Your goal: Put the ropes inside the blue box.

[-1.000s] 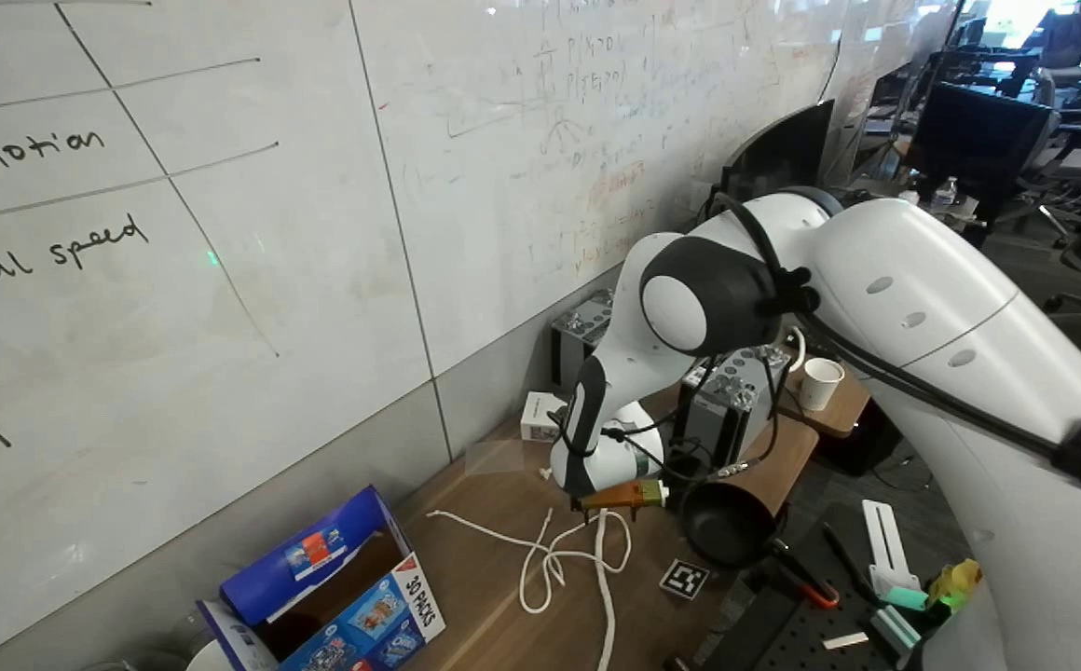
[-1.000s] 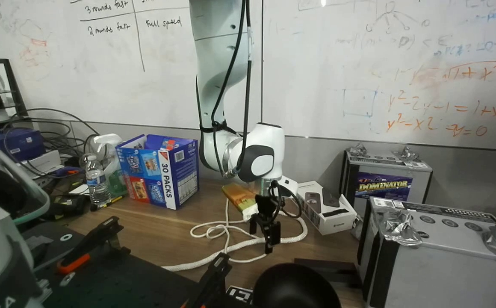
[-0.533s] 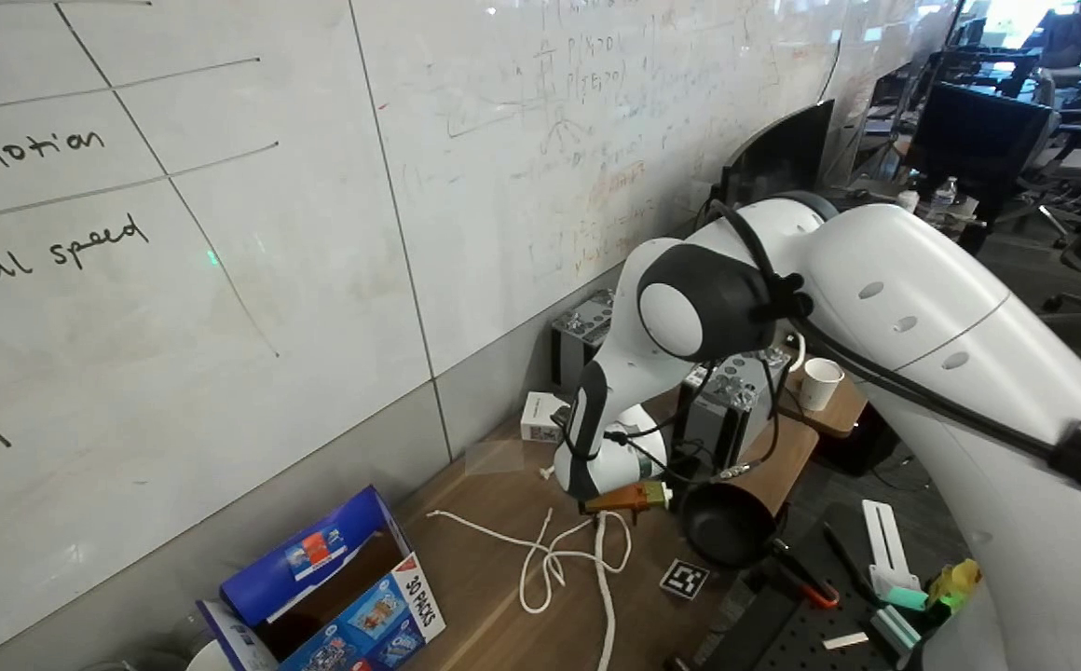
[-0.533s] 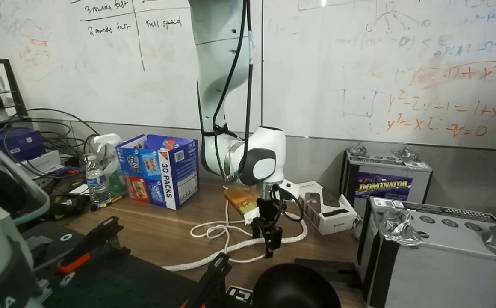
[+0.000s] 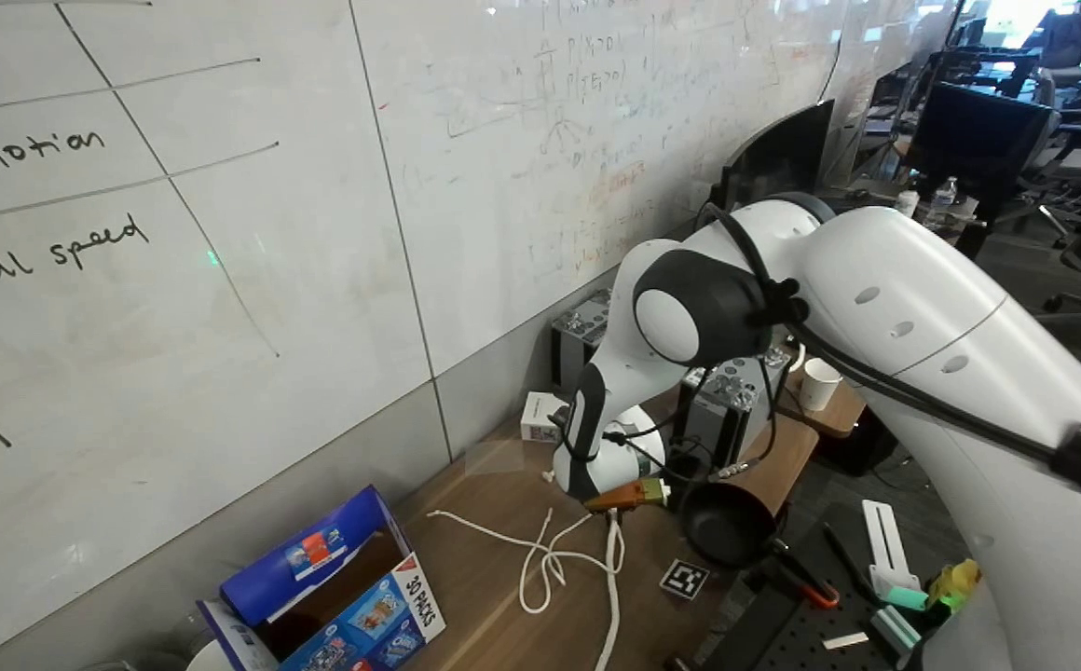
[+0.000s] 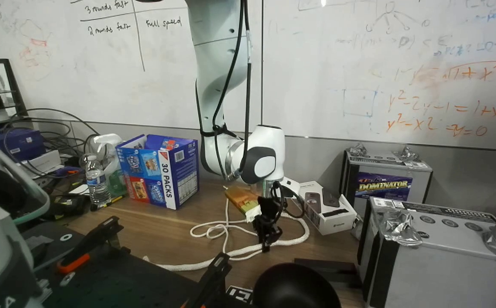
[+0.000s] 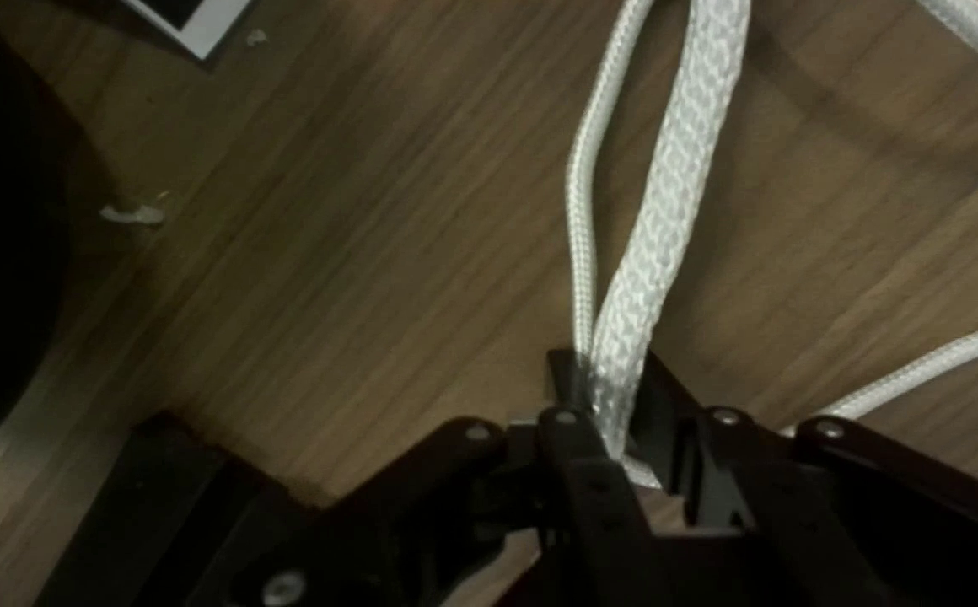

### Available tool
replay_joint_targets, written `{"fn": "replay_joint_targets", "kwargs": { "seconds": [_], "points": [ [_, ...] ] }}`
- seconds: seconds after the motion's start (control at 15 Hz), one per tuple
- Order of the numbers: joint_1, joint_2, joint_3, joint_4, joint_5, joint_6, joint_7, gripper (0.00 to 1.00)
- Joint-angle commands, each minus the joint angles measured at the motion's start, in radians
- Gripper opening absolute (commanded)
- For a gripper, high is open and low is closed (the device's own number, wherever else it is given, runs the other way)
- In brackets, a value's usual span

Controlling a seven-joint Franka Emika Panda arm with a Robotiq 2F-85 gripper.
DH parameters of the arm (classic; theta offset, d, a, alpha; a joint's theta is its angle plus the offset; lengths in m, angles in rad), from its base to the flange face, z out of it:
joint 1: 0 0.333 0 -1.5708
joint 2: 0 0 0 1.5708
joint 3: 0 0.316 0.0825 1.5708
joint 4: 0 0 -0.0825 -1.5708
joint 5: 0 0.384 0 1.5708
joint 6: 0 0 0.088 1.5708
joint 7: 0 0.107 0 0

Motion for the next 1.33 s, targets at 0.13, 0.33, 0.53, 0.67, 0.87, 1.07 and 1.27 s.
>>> {"fn": "replay_joint_targets", "kwargs": {
  "seconds": [0.13,0.33,0.53,0.67,0.87,1.07,1.27],
  "points": [
    [-0.009,-0.023,0.002,0.000,-0.023,-0.039,-0.001,0.03],
    [0.002,-0.116,-0.002,-0.052,-0.051,-0.066,-0.028,0.03],
    [-0.007,-0.264,0.024,-0.128,-0.096,-0.089,-0.091,0.03],
    [-0.026,-0.359,0.064,-0.162,-0.115,-0.121,-0.147,0.03],
    [-0.019,-0.507,0.110,-0.203,-0.125,-0.191,-0.187,0.03],
    [0.021,-0.641,0.132,-0.217,-0.131,-0.269,-0.139,0.03],
    [0.064,-0.761,0.148,-0.200,-0.134,-0.351,-0.056,0.03]
  ]
}}
